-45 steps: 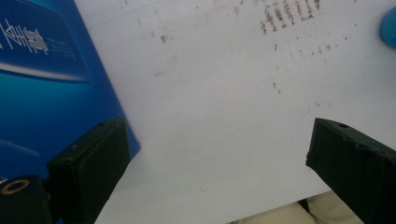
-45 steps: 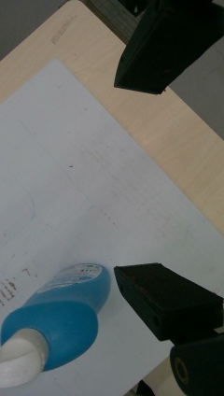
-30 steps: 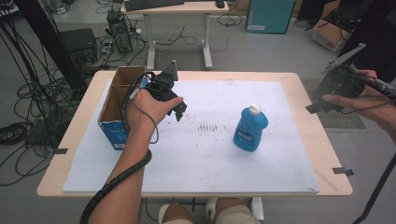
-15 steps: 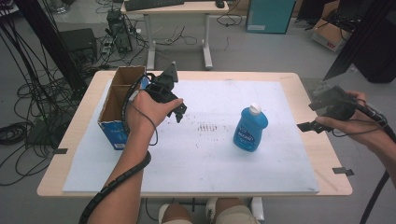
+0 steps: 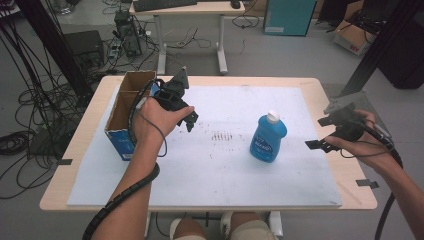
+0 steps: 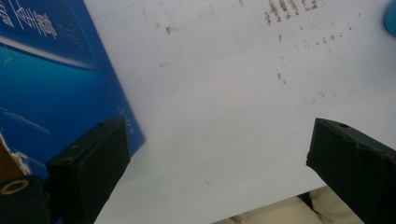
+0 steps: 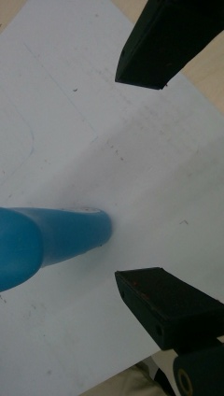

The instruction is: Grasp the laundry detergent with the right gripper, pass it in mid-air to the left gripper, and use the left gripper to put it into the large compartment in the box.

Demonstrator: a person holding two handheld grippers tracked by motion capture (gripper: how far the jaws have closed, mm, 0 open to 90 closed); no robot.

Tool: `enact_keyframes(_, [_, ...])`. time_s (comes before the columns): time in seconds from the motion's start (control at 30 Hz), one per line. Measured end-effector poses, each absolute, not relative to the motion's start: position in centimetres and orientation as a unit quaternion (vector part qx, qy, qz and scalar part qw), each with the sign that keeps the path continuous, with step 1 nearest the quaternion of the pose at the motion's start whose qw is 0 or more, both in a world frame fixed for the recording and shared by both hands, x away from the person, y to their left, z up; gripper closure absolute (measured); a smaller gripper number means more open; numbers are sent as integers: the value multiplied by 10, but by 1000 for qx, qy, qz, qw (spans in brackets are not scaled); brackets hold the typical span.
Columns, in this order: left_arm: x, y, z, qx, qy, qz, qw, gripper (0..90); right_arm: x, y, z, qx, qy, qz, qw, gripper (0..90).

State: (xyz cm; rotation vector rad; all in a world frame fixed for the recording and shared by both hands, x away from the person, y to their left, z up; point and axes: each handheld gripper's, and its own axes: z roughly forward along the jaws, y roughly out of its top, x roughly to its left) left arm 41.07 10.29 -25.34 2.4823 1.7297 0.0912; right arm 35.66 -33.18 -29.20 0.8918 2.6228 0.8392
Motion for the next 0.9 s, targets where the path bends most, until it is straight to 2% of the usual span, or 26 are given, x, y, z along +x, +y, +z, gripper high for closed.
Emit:
enact_keyframes(0.3, [411,106,-258,819,570,29,57,62,355,-315,-316,301,896,305,120,48])
enact_keyframes(0.9, [409,108,-257,819,569,32,62,62,355,-290,-343,292,884,343,125,33])
